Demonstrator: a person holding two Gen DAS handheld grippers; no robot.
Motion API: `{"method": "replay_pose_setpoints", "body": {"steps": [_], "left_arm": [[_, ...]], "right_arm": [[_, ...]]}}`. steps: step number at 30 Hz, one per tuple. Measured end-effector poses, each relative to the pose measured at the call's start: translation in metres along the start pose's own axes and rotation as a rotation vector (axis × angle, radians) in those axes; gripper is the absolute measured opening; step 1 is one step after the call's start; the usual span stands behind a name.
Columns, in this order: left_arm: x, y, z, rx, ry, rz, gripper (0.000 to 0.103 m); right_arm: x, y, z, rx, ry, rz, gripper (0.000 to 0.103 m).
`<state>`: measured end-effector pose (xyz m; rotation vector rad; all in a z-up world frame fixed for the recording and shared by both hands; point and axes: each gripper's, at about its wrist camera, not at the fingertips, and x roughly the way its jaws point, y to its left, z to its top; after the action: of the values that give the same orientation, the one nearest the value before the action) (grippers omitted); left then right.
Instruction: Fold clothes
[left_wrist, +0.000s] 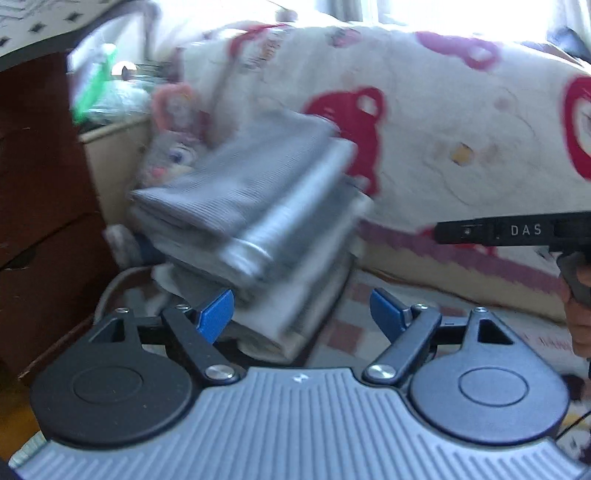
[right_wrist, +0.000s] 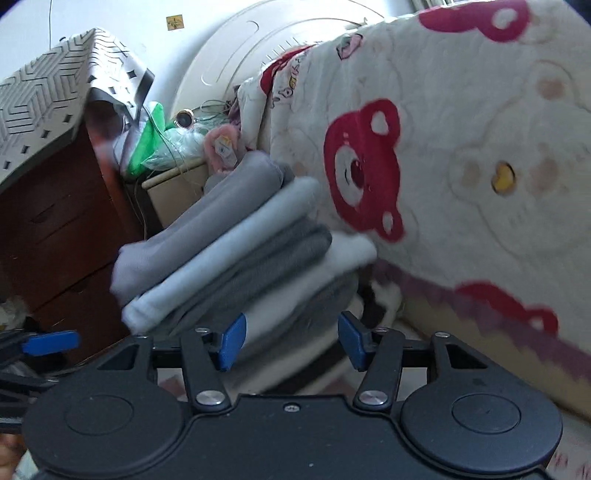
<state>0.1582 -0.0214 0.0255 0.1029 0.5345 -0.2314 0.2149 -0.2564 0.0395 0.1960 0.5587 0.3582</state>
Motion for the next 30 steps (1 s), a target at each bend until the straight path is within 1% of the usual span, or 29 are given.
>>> {"method": "replay_pose_setpoints", "body": {"steps": [1,3,5,6,8,10,12,17,20,22,25,30], "left_arm": [[-0.006,-0.008,-0.004,0.028,0.004,-0.017,0.081],[-0.018,-0.020,-0.011,0.059,0.017,-0.036,0.083],[-0.027,-0.027,-0.018,0.060,0.033,-0.062,0.084],[-0.031,-0.031,-0.021,0.060,0.042,-0.075,0.084],[-0.038,-0.038,-0.028,0.062,0.059,-0.097,0.086],[-0.040,-0.043,-0.033,0.061,0.073,-0.107,0.089],[-0.041,-0.047,-0.038,0.059,0.086,-0.117,0.090],[-0.041,-0.061,-0.047,0.055,0.118,-0.139,0.092],[-0.038,-0.067,-0.048,0.068,0.144,-0.107,0.096],[-0.040,-0.070,-0.049,0.072,0.147,-0.086,0.096],[-0.041,-0.073,-0.049,0.077,0.151,-0.056,0.096],[-0.043,-0.079,-0.050,0.098,0.157,-0.006,0.102]], "right_arm": [[-0.011,0.003,-0.006,0.001,0.012,0.013,0.061],[-0.031,0.009,-0.018,-0.010,0.016,0.007,0.061],[-0.050,0.015,-0.030,-0.027,0.006,0.019,0.063],[-0.057,0.016,-0.038,-0.021,0.003,0.036,0.067],[-0.068,0.016,-0.055,0.002,0.004,0.059,0.067],[-0.078,0.017,-0.069,0.012,-0.008,0.053,0.067],[-0.086,0.020,-0.079,-0.002,-0.014,0.026,0.067],[-0.099,0.020,-0.089,0.006,-0.018,-0.022,0.069],[-0.102,0.019,-0.092,0.010,-0.014,-0.033,0.069],[-0.103,0.018,-0.094,0.014,-0.011,-0.046,0.070],[-0.102,0.020,-0.096,0.004,0.016,-0.079,0.070],[-0.098,0.024,-0.099,-0.009,0.044,-0.093,0.071]]}}
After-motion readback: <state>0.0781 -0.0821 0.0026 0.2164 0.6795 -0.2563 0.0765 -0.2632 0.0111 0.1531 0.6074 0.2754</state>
